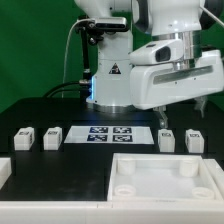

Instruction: Assemble one leg

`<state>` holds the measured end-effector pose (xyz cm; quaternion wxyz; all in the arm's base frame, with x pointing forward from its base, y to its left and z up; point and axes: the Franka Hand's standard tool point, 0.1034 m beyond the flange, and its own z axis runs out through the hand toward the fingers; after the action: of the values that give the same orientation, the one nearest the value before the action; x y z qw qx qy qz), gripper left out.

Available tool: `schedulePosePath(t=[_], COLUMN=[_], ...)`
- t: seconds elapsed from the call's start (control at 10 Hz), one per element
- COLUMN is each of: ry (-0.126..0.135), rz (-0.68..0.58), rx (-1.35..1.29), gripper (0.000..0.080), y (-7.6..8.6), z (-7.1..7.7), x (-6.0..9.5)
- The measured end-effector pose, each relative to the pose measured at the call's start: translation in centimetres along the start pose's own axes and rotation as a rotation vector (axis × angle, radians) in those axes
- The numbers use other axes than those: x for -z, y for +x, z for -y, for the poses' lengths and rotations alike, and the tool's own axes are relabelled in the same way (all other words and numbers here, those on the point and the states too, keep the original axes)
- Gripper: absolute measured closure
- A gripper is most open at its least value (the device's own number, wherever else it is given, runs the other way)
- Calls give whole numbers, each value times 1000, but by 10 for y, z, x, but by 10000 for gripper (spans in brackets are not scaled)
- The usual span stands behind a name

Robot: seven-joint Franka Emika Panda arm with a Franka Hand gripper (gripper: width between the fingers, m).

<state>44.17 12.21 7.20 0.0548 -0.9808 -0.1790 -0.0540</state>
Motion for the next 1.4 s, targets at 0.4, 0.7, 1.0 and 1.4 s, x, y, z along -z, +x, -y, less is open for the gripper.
schedulePosePath(t=[0.4, 0.7, 1.0, 1.4], ry=[25, 27, 55, 135], rz=[9, 58, 337, 732], rx=[-442, -427, -439, -446], gripper=[150, 150, 150, 150], y=[-11, -14, -22, -21], z=[46, 44, 52, 59], x=[-18, -19, -20, -37])
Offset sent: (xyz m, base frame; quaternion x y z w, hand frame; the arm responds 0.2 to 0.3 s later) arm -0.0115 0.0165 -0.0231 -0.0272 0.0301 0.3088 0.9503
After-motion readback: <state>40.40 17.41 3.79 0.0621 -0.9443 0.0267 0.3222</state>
